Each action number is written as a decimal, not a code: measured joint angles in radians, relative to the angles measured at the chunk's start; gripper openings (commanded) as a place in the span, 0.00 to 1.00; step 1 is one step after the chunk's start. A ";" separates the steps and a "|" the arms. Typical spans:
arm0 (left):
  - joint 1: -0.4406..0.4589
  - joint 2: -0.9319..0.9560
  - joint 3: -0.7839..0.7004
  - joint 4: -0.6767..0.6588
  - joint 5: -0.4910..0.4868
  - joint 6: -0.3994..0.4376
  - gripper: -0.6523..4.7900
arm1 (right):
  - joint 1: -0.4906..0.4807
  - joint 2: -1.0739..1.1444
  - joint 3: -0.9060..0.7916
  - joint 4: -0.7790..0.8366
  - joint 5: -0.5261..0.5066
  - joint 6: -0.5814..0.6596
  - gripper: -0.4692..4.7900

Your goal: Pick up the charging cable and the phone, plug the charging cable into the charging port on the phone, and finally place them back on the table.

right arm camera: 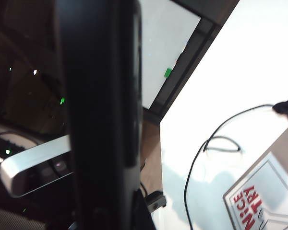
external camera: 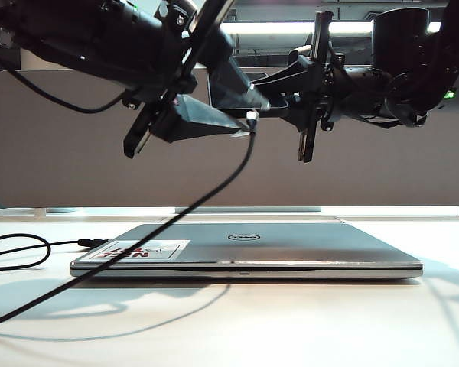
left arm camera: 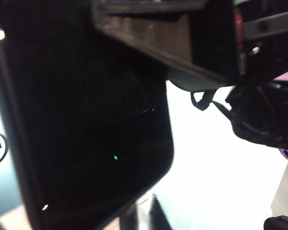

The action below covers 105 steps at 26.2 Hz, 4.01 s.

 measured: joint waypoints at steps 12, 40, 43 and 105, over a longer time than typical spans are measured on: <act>0.004 -0.057 0.001 -0.059 -0.025 0.070 0.51 | -0.045 0.000 0.000 -0.001 0.003 0.009 0.09; 0.193 -0.297 0.163 -0.387 -0.023 0.325 0.11 | -0.163 -0.065 0.000 -0.133 0.244 0.024 0.08; 0.192 -0.298 0.204 -0.388 -0.023 0.334 0.11 | -0.169 -0.080 0.000 -0.277 0.286 -0.056 0.08; 0.191 -0.314 0.211 -0.432 -0.023 0.334 0.11 | -0.307 -0.082 0.159 -1.560 0.601 -1.033 0.57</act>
